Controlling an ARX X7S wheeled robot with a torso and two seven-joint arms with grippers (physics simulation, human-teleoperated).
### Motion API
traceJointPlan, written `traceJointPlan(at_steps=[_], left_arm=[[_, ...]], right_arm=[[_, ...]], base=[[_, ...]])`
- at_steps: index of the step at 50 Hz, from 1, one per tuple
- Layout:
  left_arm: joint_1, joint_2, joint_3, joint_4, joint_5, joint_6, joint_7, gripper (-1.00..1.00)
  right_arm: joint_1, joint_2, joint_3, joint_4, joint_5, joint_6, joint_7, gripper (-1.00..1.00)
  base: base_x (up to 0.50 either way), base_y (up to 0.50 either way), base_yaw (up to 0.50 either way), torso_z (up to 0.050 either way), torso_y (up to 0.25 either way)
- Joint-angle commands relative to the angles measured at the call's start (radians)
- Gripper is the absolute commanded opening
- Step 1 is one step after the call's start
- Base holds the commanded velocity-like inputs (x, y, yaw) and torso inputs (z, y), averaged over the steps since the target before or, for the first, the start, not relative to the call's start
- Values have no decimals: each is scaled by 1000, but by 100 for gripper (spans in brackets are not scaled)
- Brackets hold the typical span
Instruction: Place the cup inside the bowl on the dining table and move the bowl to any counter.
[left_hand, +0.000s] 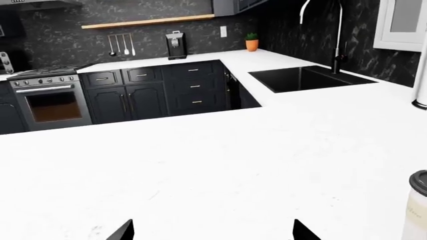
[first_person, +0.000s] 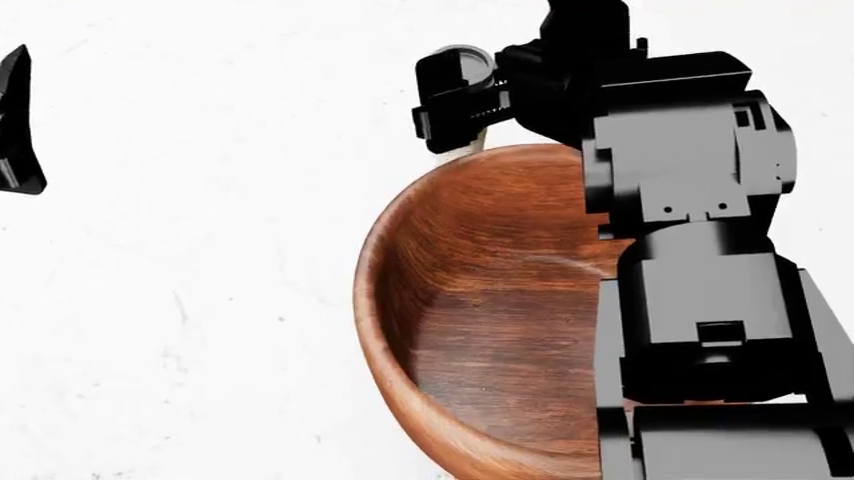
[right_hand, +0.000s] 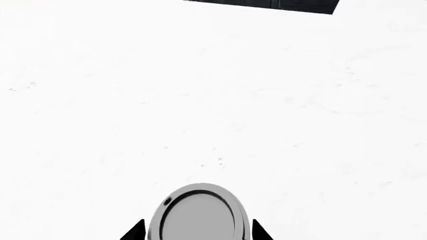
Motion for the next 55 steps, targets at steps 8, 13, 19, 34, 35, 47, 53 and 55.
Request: traceJointPlan(at_steps=[8, 13, 19, 34, 35, 47, 53, 55], left_arm=[[25, -30, -34, -10, -14, 26, 27, 100], [17, -20, -35, 4, -38, 17, 25, 100], [20, -18, -24, -4, -17, 31, 37, 100], [30, -16, -46, 5, -34, 35, 7, 100], [28, -14, -44, 6, -33, 35, 6, 100], [24, 13, -31, -5, -27, 37, -15, 100], [28, 10, -33, -1, -27, 43, -12, 100], [31, 6, -35, 1, -30, 43, -10, 100]], right_arm=[[-10, 1, 34, 0, -5, -103, 15, -100], [-9, 1, 33, 0, -6, -90, 10, -100], [-8, 0, 31, 0, -8, -83, 17, -100], [-6, 0, 27, 0, -8, -71, 29, -100], [-6, 0, 26, 0, -9, -70, 28, -100], [-11, 1, 23, 0, -12, -109, -6, -100], [-13, 1, 19, 0, -9, -127, -12, -100], [-14, 1, 23, 0, -8, -128, -4, -100]], base=[[0, 0, 0, 0, 0], [0, 0, 1, 0, 50], [0, 0, 0, 0, 237], [0, 0, 0, 0, 245], [0, 0, 0, 0, 227], [0, 0, 0, 0, 19], [0, 0, 0, 0, 0], [0, 0, 0, 0, 0]])
